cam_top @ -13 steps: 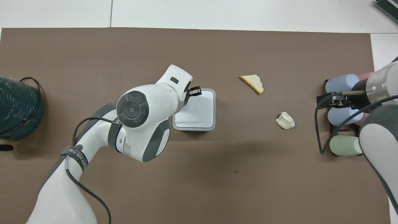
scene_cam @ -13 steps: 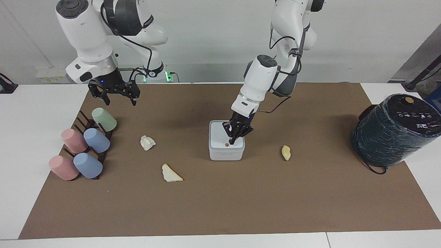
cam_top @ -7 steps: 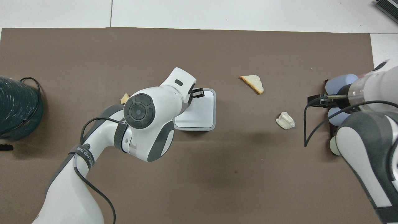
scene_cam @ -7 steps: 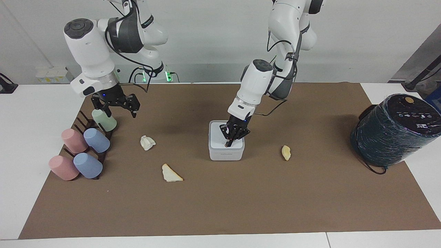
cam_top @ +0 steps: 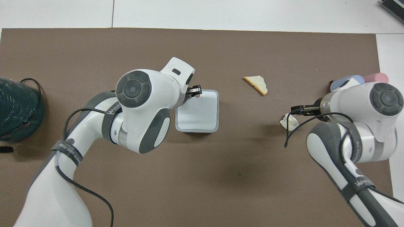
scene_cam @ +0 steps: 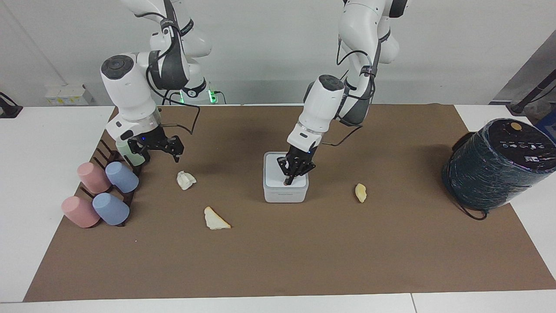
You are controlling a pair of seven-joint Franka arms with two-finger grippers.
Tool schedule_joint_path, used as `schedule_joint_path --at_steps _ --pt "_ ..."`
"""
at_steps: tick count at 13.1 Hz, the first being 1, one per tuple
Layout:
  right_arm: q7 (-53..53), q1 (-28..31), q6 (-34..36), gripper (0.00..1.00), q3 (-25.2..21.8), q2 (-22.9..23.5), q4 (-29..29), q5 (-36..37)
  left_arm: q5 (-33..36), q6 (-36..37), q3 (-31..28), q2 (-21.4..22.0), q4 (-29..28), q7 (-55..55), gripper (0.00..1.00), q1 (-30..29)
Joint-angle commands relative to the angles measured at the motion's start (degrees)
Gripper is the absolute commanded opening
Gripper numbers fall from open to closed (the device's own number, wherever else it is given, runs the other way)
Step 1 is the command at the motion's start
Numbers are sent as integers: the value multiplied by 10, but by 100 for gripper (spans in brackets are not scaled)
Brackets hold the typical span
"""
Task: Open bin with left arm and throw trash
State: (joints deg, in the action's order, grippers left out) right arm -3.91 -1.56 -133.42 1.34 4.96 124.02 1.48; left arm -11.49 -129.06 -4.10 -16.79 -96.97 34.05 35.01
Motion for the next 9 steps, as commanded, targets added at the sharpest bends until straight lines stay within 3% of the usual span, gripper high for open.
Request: schedule_joint_path --at_steps 1,2,5,6,7,8,9 --pt "35 -1 -22 100 1 -2 32 3 6 95 0 15 48 -7 4 -42" --pt "47 -1 -33 94 2 -3 40 3 18 108 0 20 48 -8 4 -49" --pt "88 -1 -83 35 2 -6 75 3 24 121 -1 26 41 -20 4 -71" --pt "88 -2 -89 23 2 -7 82 3 25 124 -1 26 38 -32 5 -78" --pt "93 -2 -91 22 2 -7 86 3 25 124 -1 28 33 -52 6 -90" --pt "94 -2 -90 12 2 -7 87 3 25 123 -1 31 25 -77 9 -101" --pt "94 -7 -90 0 2 -7 87 3 25 122 -1 35 15 -100 18 -114"
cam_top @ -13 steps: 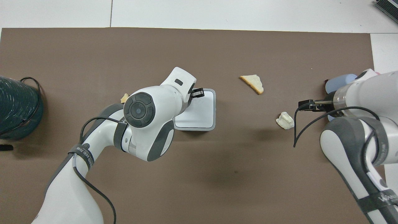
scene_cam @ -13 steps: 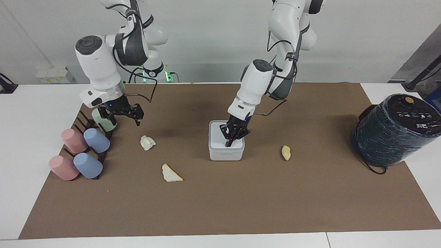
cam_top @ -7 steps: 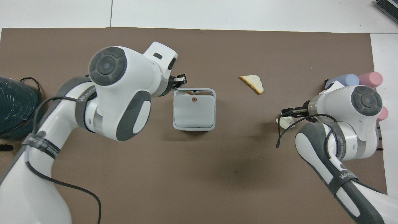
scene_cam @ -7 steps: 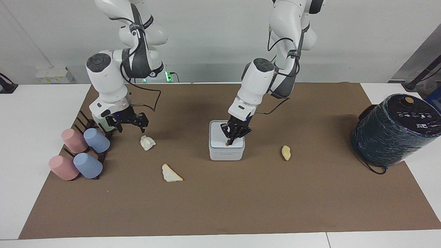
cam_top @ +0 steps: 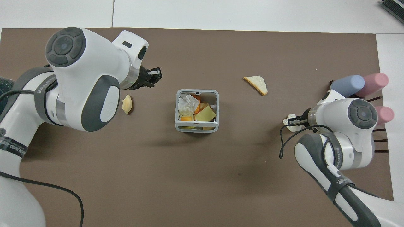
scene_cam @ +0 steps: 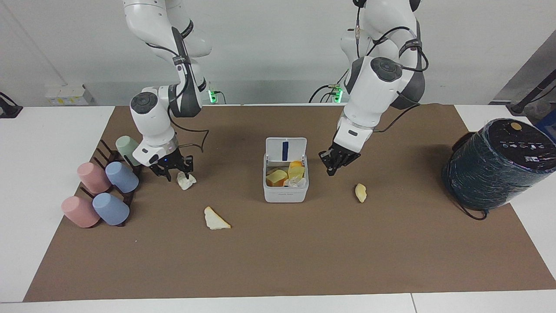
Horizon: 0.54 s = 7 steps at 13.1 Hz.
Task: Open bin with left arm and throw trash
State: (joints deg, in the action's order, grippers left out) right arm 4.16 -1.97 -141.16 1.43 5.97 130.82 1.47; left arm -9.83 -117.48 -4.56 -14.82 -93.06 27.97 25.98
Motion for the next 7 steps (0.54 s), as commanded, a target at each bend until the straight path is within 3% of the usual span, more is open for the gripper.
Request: schedule_joint_path --at_steps 1,2,3,5,7 --pt "9 -5 -11 0 2 -17 18 3 9 2 3 18 -35 -57 29 -38" --pt "8 -6 -11 0 2 -14 14 3 9 -4 3 24 -45 -72 68 -50" --pt "2 -6 -10 0 3 -13 5 3 11 -13 3 25 -57 -86 94 -59" --pt "-47 -21 13 0 6 -13 -36 1 50 -53 1 38 -96 -96 100 -71" --pt "-110 -44 81 0 6 -15 -98 -4 50 -124 1 52 -152 -119 100 -85"
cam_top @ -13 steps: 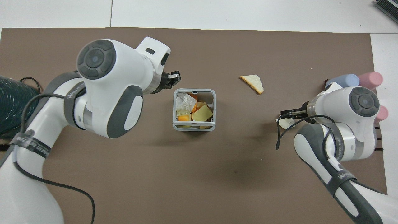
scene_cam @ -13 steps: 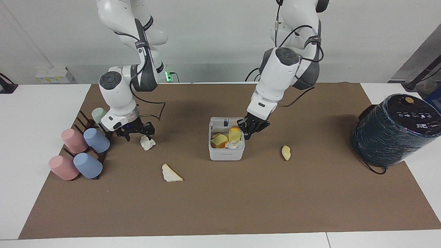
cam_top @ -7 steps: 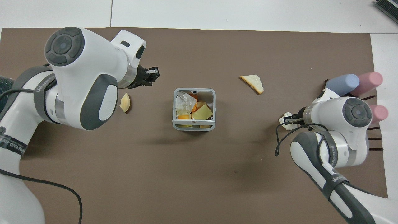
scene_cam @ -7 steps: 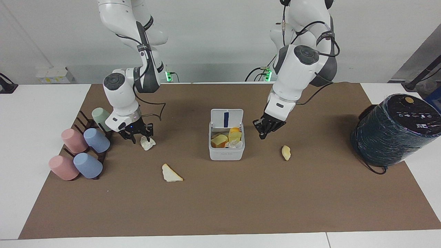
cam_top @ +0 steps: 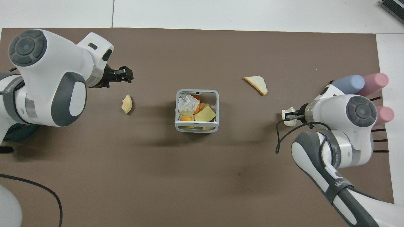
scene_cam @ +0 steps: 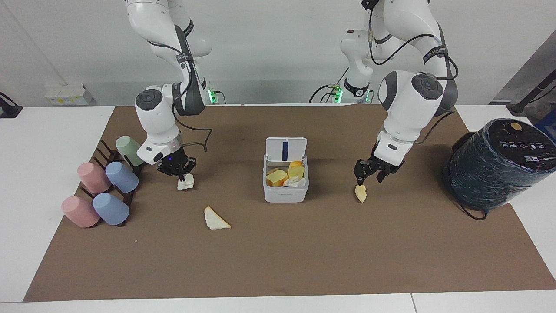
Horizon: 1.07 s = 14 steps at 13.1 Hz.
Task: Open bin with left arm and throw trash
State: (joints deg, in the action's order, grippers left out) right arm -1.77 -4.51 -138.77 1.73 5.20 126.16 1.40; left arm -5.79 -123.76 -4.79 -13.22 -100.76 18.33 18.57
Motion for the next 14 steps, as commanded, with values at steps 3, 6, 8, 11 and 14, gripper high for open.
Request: schedule_joint_path --at_steps 3,6,8,11,14 --pt "-163 -79 104 0 4 -3 -129 -9 10 -112 4 29 -112 -55 99 -21" --pt "-280 -138 69 0 4 10 -153 -58 10 -189 5 7 -142 -55 90 -21" --pt "-334 -172 62 0 4 37 -194 -63 10 -214 5 -15 -142 -54 83 -20" --pt "-447 -218 18 0 4 82 -227 -63 9 -251 5 -48 -144 -50 77 -15" --pt "-484 -249 13 5 4 95 -232 -62 10 -253 5 -51 -149 -49 68 -13"
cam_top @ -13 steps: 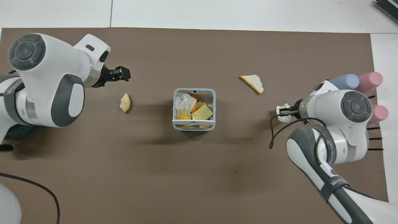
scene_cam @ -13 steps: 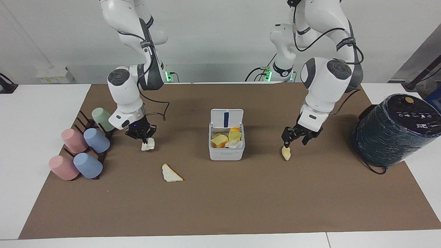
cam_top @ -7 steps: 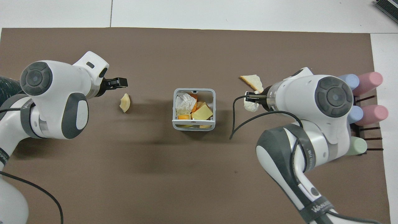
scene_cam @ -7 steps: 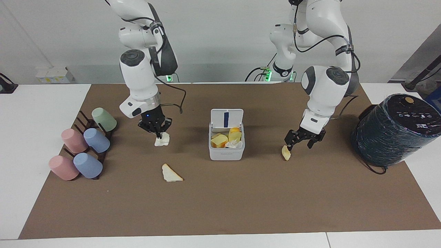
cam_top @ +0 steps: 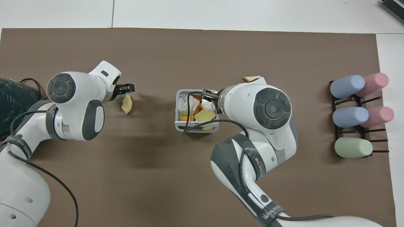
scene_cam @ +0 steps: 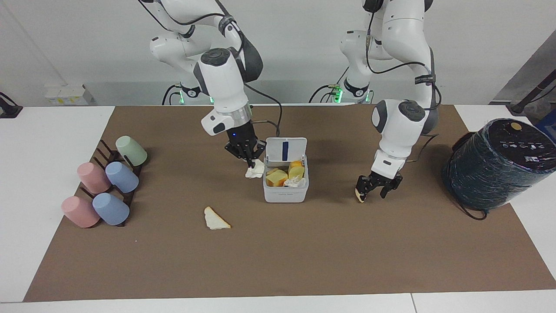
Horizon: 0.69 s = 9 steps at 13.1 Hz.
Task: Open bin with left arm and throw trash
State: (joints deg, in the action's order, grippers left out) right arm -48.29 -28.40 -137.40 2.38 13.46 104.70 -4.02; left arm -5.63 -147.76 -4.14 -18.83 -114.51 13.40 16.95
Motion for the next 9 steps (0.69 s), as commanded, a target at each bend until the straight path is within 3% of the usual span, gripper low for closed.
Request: schedule_joint_path --at_steps 1,2,3,4,7,9 --pt "-28 -15 2 46 -3 13 -16 -9 8 -15 -2 5 -16 0 64 2" --pt "-29 -16 8 53 -3 13 -19 -7 7 -23 -2 5 -25 1 60 3" --pt "-29 -16 9 74 -3 13 -20 -3 8 -28 -2 5 -33 0 57 4" --pt "-29 -16 12 80 -3 16 -29 -2 8 -30 -2 5 -40 0 54 4" --pt "-15 -5 34 81 -3 22 -49 11 8 -30 -2 5 -48 -3 48 4" --pt "82 25 39 81 -5 26 -45 23 7 -30 -2 5 -53 -4 42 5"
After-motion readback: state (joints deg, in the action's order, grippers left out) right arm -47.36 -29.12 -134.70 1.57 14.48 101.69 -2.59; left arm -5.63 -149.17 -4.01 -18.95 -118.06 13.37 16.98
